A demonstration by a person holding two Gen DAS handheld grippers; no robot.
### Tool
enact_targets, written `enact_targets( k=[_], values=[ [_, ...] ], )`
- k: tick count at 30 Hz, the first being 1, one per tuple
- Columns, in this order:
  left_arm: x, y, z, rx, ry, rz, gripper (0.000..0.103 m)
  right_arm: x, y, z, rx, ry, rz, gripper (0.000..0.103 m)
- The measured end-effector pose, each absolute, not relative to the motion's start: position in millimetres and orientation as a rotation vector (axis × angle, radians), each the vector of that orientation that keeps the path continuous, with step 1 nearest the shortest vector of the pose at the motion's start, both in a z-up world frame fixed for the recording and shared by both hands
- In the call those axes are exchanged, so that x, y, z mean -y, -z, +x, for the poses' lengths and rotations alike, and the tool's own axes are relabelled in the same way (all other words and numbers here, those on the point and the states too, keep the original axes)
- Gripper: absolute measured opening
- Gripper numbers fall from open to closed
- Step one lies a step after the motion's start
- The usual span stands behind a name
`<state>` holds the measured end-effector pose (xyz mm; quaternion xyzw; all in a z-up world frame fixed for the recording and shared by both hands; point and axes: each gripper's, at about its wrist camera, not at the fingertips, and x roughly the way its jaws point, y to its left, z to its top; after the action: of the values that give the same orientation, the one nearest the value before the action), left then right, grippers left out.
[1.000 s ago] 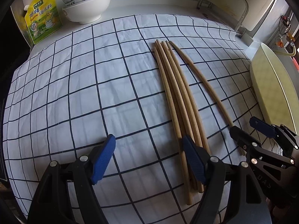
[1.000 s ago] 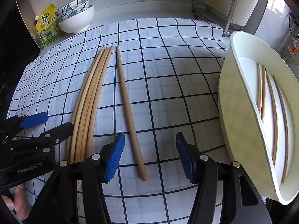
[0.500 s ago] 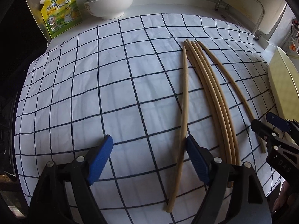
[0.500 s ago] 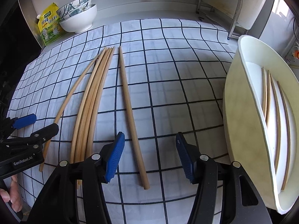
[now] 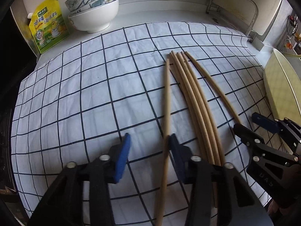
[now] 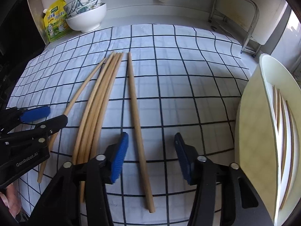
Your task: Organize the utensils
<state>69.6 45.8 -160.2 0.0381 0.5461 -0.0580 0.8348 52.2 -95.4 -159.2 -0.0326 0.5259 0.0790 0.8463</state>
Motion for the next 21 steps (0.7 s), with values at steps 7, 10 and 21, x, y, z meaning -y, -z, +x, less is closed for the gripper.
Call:
enact_targets(
  k=[7,10,21],
  values=[
    [-50,159,73,-1.186,0.166,0.057,0.007,90,157,57,-1.131,-0.206,-0.058,0.006],
    [-55,157,73,-1.216,0.180,0.034,0.007,94,155,56,-1.140,-0.209,-0.009,0.006],
    [-58,102,57,-1.170,0.207,0.044,0.007,103,108,42,-1.067,-0.258,0.115,0.006]
  ],
)
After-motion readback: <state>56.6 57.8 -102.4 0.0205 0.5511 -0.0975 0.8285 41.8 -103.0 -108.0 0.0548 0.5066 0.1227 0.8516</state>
